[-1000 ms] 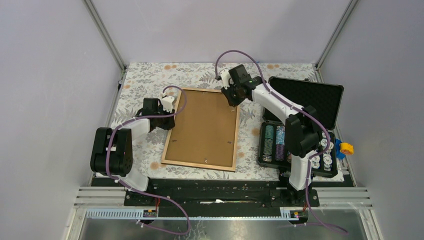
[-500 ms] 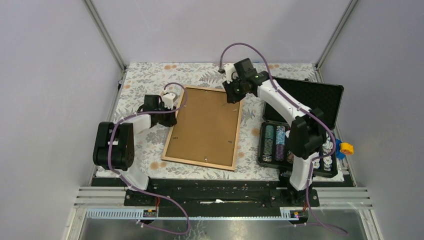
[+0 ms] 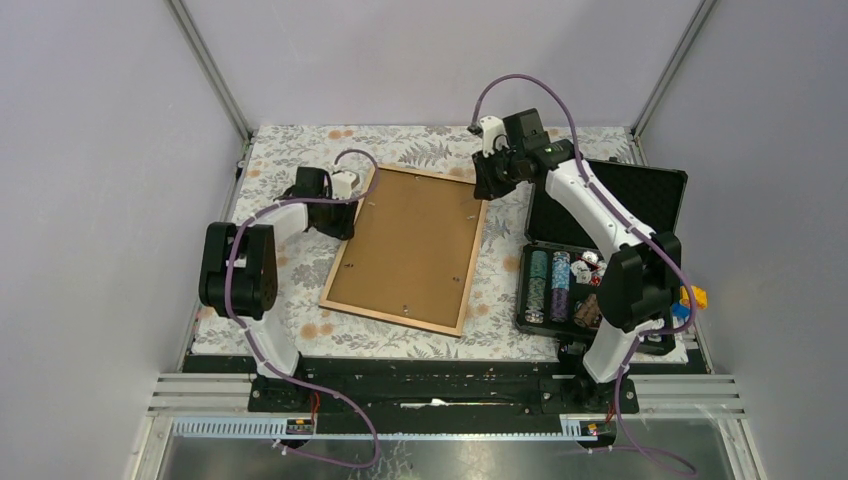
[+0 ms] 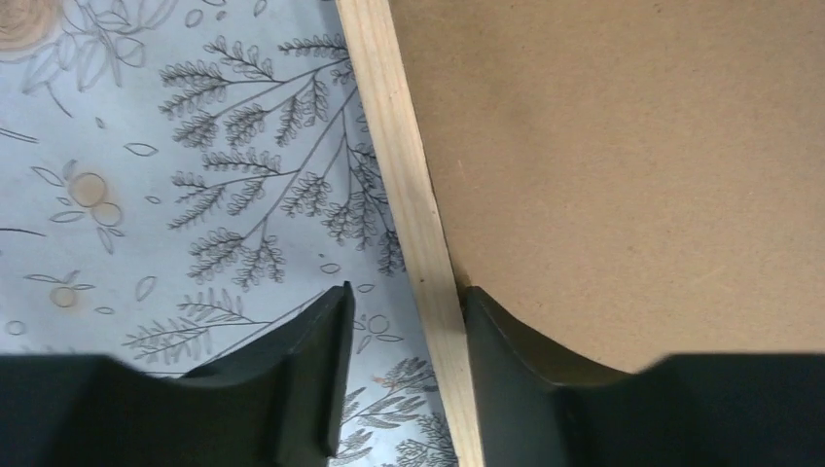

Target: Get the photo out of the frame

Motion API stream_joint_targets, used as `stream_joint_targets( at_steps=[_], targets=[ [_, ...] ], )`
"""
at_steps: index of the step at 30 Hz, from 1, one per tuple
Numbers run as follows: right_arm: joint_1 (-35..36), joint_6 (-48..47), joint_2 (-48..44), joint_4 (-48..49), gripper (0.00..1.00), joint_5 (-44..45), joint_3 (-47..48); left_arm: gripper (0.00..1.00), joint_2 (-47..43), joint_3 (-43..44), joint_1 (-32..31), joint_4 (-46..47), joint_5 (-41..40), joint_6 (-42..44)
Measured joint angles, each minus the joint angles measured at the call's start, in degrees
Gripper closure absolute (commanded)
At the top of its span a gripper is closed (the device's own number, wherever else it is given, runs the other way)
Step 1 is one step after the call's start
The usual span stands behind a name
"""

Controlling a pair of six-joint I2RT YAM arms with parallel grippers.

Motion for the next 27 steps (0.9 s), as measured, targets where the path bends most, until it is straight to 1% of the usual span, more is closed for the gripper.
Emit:
stream_joint_targets(
  at_steps=[1,3,6,8,11,14,18,22,27],
  targets=[
    [-0.33,0.22,-0.33,-0.02,1.0,-0.31,-0.22,0.39,0.24,0.76,0.07,-0.94,-0.9,0.57],
    [-0.96,0.72,-0.83,-0.04,1.0,-0.94,-0.52,0.35,0.31,1.9,0.13,-2.56,-2.36,1.11],
    [-2.27,1.4,-1.6,-0.07,1.0,-2.14,-0.92,0.35,-0.5,3.61,-0.28,-5.44,-3.93,1.31],
    [-3.48,1.84,-2.27,-0.07,1.0,-2.69,-1.27,0.35,-2.6,3.85,-1.09,-6.71,-4.13,1.22],
    [-5.22,2.27,-3.23,-0.09,1.0,-3.23,-1.64,0.36,-7.48,3.85,-4.72,-7.93,-4.02,0.85],
    [-6.91,2.84,-3.67,-0.04,1.0,-3.48,-1.64,0.32,-11.76,4.02,-12.35,-8.09,-3.28,-0.61],
    [-9.18,4.02,-3.72,-0.04,1.0,-4.7,-1.64,0.32,-12.22,5.05,-23.5,-6.29,-2.75,-6.12],
    [-10.58,4.87,-3.82,-0.04,1.0,-4.87,-1.64,0.35,-7.69,8.66,-33.51,-4.5,-6.88,-12.9],
    [-10.91,5.38,-4.74,0.0,1.0,-4.92,-1.66,0.36,1.09,14.32,-41.16,-1.49,-12.92,-17.57]
  ],
)
